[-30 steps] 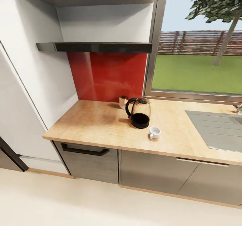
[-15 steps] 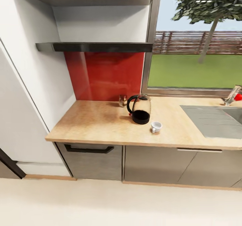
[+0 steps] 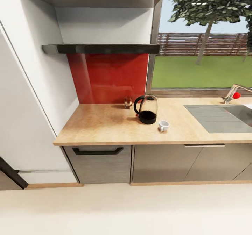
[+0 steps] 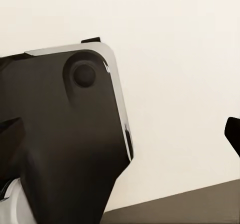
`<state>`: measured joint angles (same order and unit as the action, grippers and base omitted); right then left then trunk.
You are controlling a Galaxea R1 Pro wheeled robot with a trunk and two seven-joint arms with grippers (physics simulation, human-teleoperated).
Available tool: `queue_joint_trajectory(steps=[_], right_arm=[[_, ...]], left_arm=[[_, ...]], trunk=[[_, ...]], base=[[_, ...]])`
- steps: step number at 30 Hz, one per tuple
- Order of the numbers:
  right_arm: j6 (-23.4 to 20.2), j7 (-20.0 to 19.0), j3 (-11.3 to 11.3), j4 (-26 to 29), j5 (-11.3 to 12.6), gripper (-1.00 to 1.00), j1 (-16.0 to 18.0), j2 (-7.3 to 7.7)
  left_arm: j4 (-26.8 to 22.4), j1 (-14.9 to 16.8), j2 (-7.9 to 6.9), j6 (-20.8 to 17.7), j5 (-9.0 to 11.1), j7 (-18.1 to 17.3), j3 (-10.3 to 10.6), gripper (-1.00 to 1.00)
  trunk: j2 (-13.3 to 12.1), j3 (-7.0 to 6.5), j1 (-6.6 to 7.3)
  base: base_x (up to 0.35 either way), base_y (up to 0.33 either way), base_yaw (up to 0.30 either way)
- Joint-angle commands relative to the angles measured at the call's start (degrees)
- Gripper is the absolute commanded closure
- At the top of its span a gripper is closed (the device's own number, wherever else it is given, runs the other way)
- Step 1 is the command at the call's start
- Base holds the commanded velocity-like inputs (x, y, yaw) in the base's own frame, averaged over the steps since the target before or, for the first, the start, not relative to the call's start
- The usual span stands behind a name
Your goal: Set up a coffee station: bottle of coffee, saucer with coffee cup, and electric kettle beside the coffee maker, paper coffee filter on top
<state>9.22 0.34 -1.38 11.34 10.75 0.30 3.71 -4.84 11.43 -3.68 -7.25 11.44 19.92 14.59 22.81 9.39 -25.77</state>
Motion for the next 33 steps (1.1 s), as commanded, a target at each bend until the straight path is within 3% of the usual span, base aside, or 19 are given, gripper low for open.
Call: queue_joint_trajectory(steps=[1, 33], right_arm=[[0.2, 0.0, -0.1, 0.0, 0.2, -1.00, 0.0, -0.02], [0.3, 0.1, -0.3, 0.3, 0.4, -1.00, 0.0, -0.02]], left_arm=[[-0.2, 0.0, -0.04, -0.4, 0.5, 0.2, 0.5, -1.00], [-0.1, 0.1, -0.66, 0.4, 0.4, 0.2, 0.6, -1.00]], trunk=[[0.1, 0.07, -0.02], [0.1, -0.41, -0.02]], base=[[-0.125, 0.194, -0.007], [-0.008, 0.012, 0.000]])
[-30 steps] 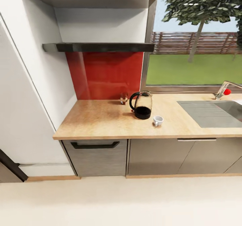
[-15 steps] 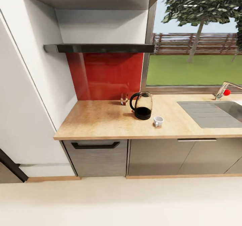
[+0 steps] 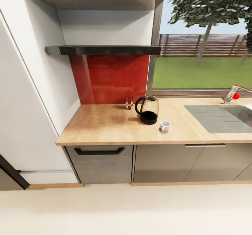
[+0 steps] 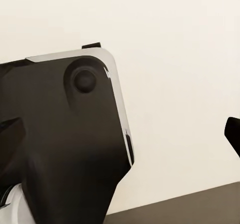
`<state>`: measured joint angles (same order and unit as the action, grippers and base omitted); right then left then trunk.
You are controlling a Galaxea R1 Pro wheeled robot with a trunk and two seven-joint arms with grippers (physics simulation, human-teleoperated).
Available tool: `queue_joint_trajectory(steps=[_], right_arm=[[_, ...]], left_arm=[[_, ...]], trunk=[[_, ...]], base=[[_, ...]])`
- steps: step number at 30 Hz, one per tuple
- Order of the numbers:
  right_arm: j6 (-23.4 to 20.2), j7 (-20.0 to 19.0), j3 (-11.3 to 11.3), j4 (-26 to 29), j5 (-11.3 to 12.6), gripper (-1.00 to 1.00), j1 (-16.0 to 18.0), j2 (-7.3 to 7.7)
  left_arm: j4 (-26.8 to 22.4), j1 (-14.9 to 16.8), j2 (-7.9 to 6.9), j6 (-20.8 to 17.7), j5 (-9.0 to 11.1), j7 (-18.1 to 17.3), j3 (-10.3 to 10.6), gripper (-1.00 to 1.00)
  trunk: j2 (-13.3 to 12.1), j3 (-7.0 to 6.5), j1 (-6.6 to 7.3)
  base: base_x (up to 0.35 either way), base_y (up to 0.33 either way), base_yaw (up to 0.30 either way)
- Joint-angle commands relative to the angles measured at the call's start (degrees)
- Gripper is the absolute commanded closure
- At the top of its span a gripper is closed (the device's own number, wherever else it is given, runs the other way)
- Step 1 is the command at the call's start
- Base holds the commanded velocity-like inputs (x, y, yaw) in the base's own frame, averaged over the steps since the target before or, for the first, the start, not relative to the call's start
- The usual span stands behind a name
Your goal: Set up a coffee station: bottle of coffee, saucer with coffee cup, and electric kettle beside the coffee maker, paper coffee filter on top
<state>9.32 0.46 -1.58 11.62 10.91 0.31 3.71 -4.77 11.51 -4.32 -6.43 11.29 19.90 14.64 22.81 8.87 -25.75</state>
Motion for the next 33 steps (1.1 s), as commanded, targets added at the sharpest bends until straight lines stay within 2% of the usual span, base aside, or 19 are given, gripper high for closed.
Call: queue_joint_trajectory(steps=[1, 7, 19, 22, 24, 26, 31, 33], right_arm=[[0.2, 0.0, -0.2, 0.0, 0.2, -1.00, 0.0, -0.01], [0.2, 0.0, -0.3, -0.1, 0.2, -1.00, 0.0, 0.00], [0.2, 0.0, -0.2, 0.5, 0.2, -1.00, 0.0, -0.02], [0.3, -0.1, -0.1, 4.1, 0.2, -1.00, 0.0, -0.09], [0.3, -0.1, 0.0, 8.5, 0.2, -1.00, 0.0, -0.26], [0.3, 0.0, 0.1, 11.9, 0.1, -1.00, 0.0, -0.97], [0.2, 0.5, 0.3, 24.0, -0.6, -1.00, 0.0, -6.26], [0.2, 1.7, 0.3, 27.7, -1.5, -1.00, 0.0, -7.60]], left_arm=[[-0.2, 0.0, -0.04, -0.3, 0.5, 0.2, 0.5, -1.00], [-0.2, 0.0, -0.07, -0.2, 0.6, 0.2, 0.5, -1.00], [-0.1, 0.0, -0.20, -0.1, 0.5, 0.3, 0.4, -1.00], [-0.1, 0.0, -0.18, 0.0, 0.3, 0.5, 0.5, -1.00], [-0.1, 0.0, -0.17, 0.1, 0.1, 0.5, 0.6, -1.00], [-0.1, 0.0, -0.20, 0.0, 0.0, 0.5, 0.7, -1.00], [0.5, -0.1, -0.93, 0.0, -0.2, 0.6, 1.0, -1.00], [0.6, -0.1, -1.37, 0.0, -0.1, 0.5, 1.0, -1.00]], trunk=[[0.1, 0.11, -0.03], [0.1, -0.01, -0.03], [0.1, -0.70, -0.03], [0.1, -0.72, -0.03], [0.1, -0.73, -0.03], [0.1, -0.73, -0.03], [0.1, -0.73, -0.03], [0.1, -0.73, -0.03]], base=[[0.000, 0.000, 0.000], [0.023, 0.068, -0.032], [0.113, 0.267, -0.085], [0.163, 0.279, -0.009], [0.193, 0.227, -0.004], [0.165, 0.123, -0.002], [0.138, 0.038, 0.000], [0.125, 0.010, 0.000]])
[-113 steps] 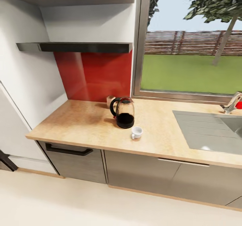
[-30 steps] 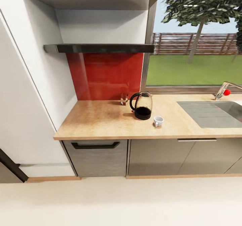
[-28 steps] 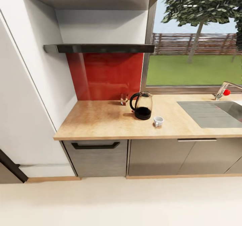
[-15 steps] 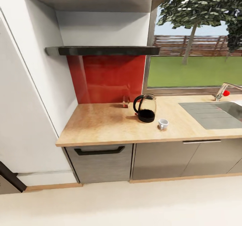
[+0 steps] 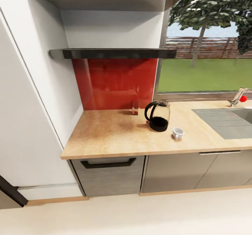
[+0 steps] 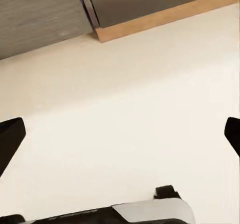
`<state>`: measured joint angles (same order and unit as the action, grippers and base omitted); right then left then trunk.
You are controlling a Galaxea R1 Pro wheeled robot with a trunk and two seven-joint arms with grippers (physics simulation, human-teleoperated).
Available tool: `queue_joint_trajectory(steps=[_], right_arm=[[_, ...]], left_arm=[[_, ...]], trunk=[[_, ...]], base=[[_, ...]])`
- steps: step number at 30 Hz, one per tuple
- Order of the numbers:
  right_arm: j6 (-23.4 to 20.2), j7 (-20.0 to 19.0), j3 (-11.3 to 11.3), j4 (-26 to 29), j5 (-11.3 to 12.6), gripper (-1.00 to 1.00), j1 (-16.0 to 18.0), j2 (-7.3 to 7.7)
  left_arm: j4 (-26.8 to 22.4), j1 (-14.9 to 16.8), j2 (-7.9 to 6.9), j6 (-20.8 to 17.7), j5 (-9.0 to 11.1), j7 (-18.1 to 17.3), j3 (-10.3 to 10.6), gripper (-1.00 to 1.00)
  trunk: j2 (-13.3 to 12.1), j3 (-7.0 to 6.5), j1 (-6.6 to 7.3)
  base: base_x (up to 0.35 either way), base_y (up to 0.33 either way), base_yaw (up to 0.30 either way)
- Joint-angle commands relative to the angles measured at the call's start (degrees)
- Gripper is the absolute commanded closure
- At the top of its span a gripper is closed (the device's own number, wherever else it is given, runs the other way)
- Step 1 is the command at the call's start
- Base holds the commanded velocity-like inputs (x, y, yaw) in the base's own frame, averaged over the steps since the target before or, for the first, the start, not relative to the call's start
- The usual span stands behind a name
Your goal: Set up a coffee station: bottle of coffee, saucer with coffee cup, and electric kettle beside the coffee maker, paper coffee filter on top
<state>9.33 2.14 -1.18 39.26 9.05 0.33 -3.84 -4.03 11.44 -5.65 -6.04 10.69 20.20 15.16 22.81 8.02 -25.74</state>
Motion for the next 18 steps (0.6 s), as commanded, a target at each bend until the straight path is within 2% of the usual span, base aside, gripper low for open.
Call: queue_joint_trajectory(steps=[1, 5, 7, 8, 10, 11, 14, 18], right_arm=[[0.2, 1.4, -0.1, 2.7, -0.3, -1.00, 0.0, -0.94], [0.1, 6.7, 0.0, 11.6, -2.9, -1.00, 0.1, -4.08], [0.1, 10.1, 1.1, 18.1, -4.7, -1.00, 0.1, -5.73], [0.1, 10.9, 1.6, 19.8, -5.1, -1.00, 0.1, -6.00], [0.1, 14.2, 4.8, 26.8, -6.2, -1.00, 0.1, -6.16], [0.0, 15.1, 5.8, 28.4, -6.3, -1.00, 0.1, -6.16], [-0.3, 21.7, 12.5, 36.1, -6.9, -1.00, 0.1, -6.16], [-1.1, 28.4, 18.6, 40.2, -7.1, -1.00, 0.1, -6.16]], left_arm=[[-0.1, 0.0, -0.27, -0.4, 0.6, 0.1, 0.5, -1.00], [-0.1, 0.0, -0.64, -0.5, 0.8, 0.0, 0.5, -1.00], [-0.1, 0.0, -0.68, -0.5, 0.9, 0.0, 0.5, -1.00], [-0.1, 0.0, -0.68, -0.6, 0.9, 0.0, 0.5, -1.00], [0.0, 0.0, -0.73, -1.0, 0.9, 0.0, 0.5, -1.00], [0.0, 0.0, -0.75, -1.1, 0.9, 0.0, 0.5, -1.00], [1.4, -0.4, -1.09, -1.5, 0.9, 0.4, 0.4, -1.00], [3.8, -0.8, -1.39, -1.5, 0.9, 0.5, 0.5, -1.00]], trunk=[[0.1, 0.12, -0.04], [0.1, 0.12, -0.04], [0.1, 0.12, -0.04], [0.1, 0.12, -0.04], [0.1, 0.12, -0.04], [0.1, 0.12, -0.04], [0.1, 0.12, -0.04], [0.1, 0.12, -0.04]], base=[[0.084, 0.005, 0.000], [0.037, 0.002, 0.000], [0.012, 0.001, 0.000], [0.007, 0.000, 0.000], [0.004, 0.000, 0.000], [0.002, 0.000, 0.000], [0.001, 0.000, 0.000], [0.000, 0.000, 0.000]])
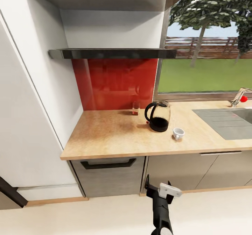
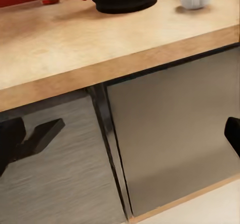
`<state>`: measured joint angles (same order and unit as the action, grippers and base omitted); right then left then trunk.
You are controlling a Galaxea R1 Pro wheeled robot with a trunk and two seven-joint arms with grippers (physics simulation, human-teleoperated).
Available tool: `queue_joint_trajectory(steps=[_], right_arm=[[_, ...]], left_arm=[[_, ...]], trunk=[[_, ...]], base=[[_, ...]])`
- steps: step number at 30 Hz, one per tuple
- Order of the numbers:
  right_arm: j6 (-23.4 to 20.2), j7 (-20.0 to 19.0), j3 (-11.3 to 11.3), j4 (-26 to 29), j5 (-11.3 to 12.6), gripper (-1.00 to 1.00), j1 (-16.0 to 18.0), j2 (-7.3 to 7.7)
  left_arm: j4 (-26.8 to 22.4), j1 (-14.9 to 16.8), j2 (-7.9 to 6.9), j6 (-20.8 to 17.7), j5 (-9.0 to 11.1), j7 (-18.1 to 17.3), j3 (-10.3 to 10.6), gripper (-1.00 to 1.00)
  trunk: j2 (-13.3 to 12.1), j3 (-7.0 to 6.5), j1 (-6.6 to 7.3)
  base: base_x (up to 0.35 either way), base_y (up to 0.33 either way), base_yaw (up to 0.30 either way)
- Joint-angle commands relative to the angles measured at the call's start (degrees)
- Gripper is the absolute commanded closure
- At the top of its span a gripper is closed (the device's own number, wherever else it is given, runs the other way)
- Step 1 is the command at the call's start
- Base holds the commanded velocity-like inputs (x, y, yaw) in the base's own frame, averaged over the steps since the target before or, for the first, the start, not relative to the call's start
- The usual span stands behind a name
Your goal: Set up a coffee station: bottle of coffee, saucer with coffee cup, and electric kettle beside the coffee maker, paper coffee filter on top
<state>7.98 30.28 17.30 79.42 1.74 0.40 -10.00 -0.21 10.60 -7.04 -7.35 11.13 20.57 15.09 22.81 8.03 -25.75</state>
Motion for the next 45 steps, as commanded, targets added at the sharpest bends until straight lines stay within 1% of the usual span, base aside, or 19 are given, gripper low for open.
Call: queue_joint_trajectory(steps=[1, 3, 4, 6, 7, 8, 9, 11, 13, 15, 17, 23, 26, 30, 33, 35, 40, 43, 45], right_arm=[[-0.1, 1.2, 1.1, 0.5, 0.2, -1.00, 0.0, 0.00], [-2.1, 4.0, 4.4, 2.7, 0.1, -1.00, 0.1, 0.00], [-2.8, 4.5, 5.0, 3.3, 0.1, -1.00, 0.2, 0.00], [-6.0, 5.8, 6.6, 5.1, 0.1, -1.00, 1.2, 0.00], [-6.9, 6.0, 6.8, 5.4, 0.1, -1.00, 1.7, 0.00], [-8.8, 6.3, 7.1, 5.8, -0.1, -1.00, 2.9, 0.00], [-9.8, 6.4, 7.2, 5.9, -0.2, -1.00, 3.7, 0.00], [-13.3, 6.7, 7.5, 6.2, -0.6, -1.00, 7.0, 0.00], [-15.4, 6.8, 7.6, 6.3, -0.9, -1.00, 8.6, 0.00], [-17.0, 6.9, 7.6, 6.2, -1.4, -1.00, 9.4, 0.00], [-18.1, 6.8, 7.7, 5.7, -2.5, -1.00, 9.9, 0.00], [-19.2, 6.9, 7.7, 4.1, -9.8, -1.00, 10.3, 0.00], [-19.3, 6.9, 7.6, 4.3, -11.6, -1.00, 10.3, 0.00], [-19.4, 7.0, 7.5, 5.2, -12.2, -1.00, 10.5, 0.00], [-19.7, 7.0, 7.6, 5.5, -12.3, -1.00, 11.4, 0.00], [-20.5, 6.9, 7.6, 5.6, -12.3, -1.00, 12.8, 0.00], [-24.7, 6.8, 7.6, 5.4, -12.1, -1.00, 17.9, 0.00], [-26.1, 6.8, 7.6, 5.4, -11.6, -1.00, 20.3, 0.00], [-26.4, 6.8, 7.6, 5.5, -11.2, -1.00, 21.1, 0.00]], left_arm=[[0.3, 0.0, -0.04, -0.2, 0.5, 0.1, 0.5, -1.00], [1.1, -0.7, -0.11, -0.2, 0.5, 0.1, 0.6, -1.00], [1.2, -0.8, -0.13, -0.2, 0.4, 0.1, 0.6, -1.00], [1.4, -1.3, -0.13, -0.1, 0.4, 0.1, 0.6, -1.00], [1.4, -1.3, -0.14, -0.1, 0.3, 0.2, 0.6, -1.00], [1.5, -1.4, -0.15, 0.0, 0.3, 0.2, 0.6, -1.00], [1.5, -1.5, -0.16, 0.1, 0.3, 0.2, 0.6, -1.00], [1.5, -1.6, -0.12, 0.4, 0.3, 0.2, 0.6, -1.00], [1.5, -1.6, -0.11, 0.5, 0.2, 0.2, 0.6, -1.00], [1.5, -1.6, -0.10, 0.6, 0.1, 0.2, 0.6, -1.00], [1.5, -1.6, -0.06, 0.7, 0.1, 0.2, 0.6, -1.00], [1.5, -1.6, -0.06, 0.8, 0.2, 0.2, 0.6, -1.00], [1.6, -1.9, -0.08, 0.5, 0.2, 0.2, 0.6, -1.00], [1.6, -3.7, -0.08, 0.2, 0.1, 0.2, 0.6, -1.00], [1.7, -4.6, -0.13, 0.0, 0.1, 0.2, 0.6, -1.00], [1.7, -5.1, -0.15, 0.0, 0.1, 0.3, 0.6, -1.00], [1.7, -5.7, -0.14, -0.1, 0.2, 0.2, 0.6, -1.00], [1.6, -5.8, 0.01, -0.1, 0.2, 0.2, 0.6, -1.00], [1.5, -5.8, 0.05, -0.2, 0.2, 0.2, 0.6, -1.00]], trunk=[[0.1, 0.11, -0.03], [0.1, 0.11, -0.03], [0.1, 0.11, -0.03], [0.1, 0.11, -0.03], [0.1, 0.11, -0.03], [0.1, 0.11, -0.03], [0.1, 0.11, -0.03], [0.1, 0.11, -0.03], [0.1, 0.11, -0.03], [0.1, 0.11, -0.03], [0.1, 0.11, -0.03], [0.1, 0.11, -0.03], [0.1, 0.11, -0.03], [0.1, 0.11, -0.03], [0.1, 0.11, -0.03], [0.1, 0.11, -0.03], [0.1, 0.11, -0.03], [0.1, 0.11, -0.03], [0.1, 0.11, -0.03]], base=[[0.000, 0.000, 0.000], [0.000, 0.000, 0.000], [0.000, 0.000, 0.000], [0.000, 0.000, 0.000], [0.000, 0.000, 0.000], [0.000, 0.000, 0.000], [0.000, 0.000, 0.000], [0.000, 0.000, 0.000], [0.000, 0.000, 0.000], [0.000, 0.000, 0.000], [0.000, 0.000, 0.000], [0.000, 0.000, 0.000], [0.000, 0.000, 0.000], [0.000, 0.000, 0.000], [0.000, 0.000, 0.000], [0.000, 0.000, 0.000], [0.000, 0.000, 0.000], [0.000, 0.000, 0.000], [0.000, 0.000, 0.000]])
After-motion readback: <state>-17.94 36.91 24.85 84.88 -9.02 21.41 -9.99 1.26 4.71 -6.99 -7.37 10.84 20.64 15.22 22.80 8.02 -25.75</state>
